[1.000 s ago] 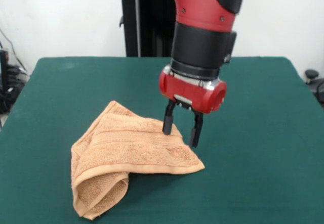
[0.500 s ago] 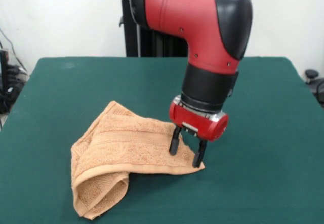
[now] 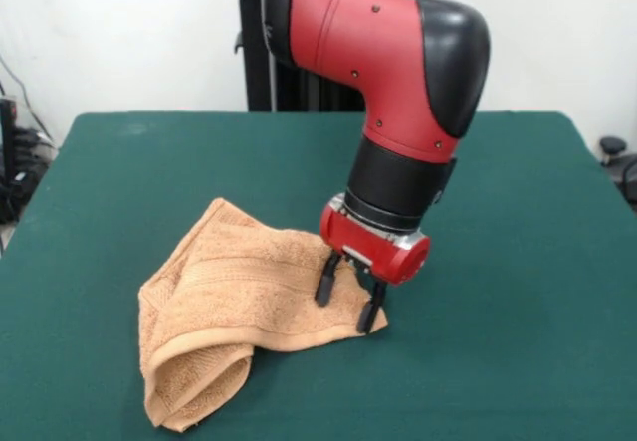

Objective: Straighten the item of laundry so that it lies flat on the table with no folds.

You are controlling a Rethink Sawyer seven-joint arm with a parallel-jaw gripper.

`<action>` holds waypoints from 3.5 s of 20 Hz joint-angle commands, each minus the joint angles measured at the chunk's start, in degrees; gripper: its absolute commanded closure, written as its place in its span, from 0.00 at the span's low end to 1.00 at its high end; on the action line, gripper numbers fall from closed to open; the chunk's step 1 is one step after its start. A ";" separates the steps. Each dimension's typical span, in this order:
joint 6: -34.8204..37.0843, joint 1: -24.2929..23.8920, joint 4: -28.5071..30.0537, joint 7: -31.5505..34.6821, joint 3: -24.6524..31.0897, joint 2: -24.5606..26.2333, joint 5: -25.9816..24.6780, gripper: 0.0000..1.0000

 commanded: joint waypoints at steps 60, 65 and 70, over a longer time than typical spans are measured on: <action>4.38 -0.04 4.22 13.70 3.17 4.09 5.28 0.00; 2.27 -0.07 1.87 14.73 2.53 6.70 7.47 0.00; 1.19 -1.57 1.18 13.10 4.34 7.03 7.50 0.00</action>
